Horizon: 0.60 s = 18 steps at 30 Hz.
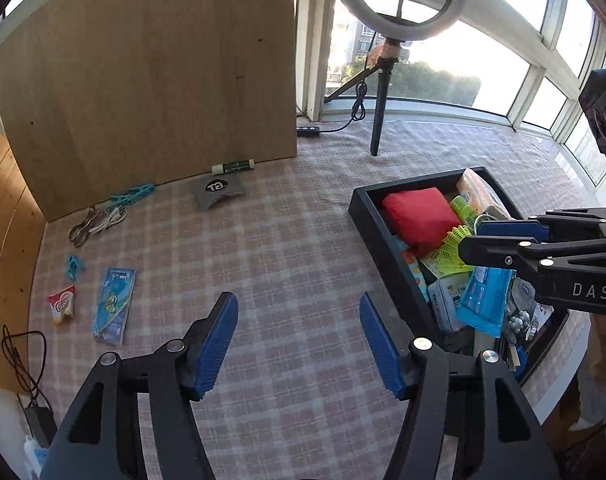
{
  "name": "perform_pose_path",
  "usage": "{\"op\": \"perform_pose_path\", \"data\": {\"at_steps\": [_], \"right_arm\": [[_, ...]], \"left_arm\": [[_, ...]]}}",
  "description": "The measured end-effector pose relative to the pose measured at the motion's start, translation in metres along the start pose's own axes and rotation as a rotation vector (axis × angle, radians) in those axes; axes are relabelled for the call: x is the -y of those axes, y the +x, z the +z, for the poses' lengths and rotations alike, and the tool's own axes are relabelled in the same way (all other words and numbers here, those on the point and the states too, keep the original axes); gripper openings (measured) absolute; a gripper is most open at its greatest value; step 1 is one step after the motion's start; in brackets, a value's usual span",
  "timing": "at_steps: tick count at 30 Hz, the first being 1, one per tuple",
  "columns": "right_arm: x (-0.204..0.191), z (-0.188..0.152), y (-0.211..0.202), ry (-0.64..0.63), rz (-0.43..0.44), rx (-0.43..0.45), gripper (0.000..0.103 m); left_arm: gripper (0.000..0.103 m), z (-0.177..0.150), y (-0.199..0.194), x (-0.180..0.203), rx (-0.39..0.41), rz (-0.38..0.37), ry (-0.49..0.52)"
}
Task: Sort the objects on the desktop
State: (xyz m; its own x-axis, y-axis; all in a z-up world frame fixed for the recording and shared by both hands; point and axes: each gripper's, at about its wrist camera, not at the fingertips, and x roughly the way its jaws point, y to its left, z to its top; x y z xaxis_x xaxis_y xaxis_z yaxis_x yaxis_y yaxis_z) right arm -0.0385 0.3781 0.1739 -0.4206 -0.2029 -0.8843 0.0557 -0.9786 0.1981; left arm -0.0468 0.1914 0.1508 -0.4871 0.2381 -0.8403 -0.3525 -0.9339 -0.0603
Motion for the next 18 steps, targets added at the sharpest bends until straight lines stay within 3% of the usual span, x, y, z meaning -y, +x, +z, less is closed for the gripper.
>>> {"op": "perform_pose_path", "data": {"at_steps": [11,15,18], "right_arm": [[-0.065,-0.014,0.042,-0.064,0.047,-0.033,0.033],[-0.086,-0.02,0.046,-0.083,0.052,-0.02,0.034],[-0.099,-0.025,0.047,-0.089,0.052,-0.011,0.035]], "left_arm": [[0.07,-0.06,0.001,-0.111,-0.071,0.211,-0.192],[0.074,-0.07,-0.018,-0.131,-0.037,0.249,-0.264],[0.076,-0.075,-0.036,-0.136,0.011,0.303,-0.265]]}}
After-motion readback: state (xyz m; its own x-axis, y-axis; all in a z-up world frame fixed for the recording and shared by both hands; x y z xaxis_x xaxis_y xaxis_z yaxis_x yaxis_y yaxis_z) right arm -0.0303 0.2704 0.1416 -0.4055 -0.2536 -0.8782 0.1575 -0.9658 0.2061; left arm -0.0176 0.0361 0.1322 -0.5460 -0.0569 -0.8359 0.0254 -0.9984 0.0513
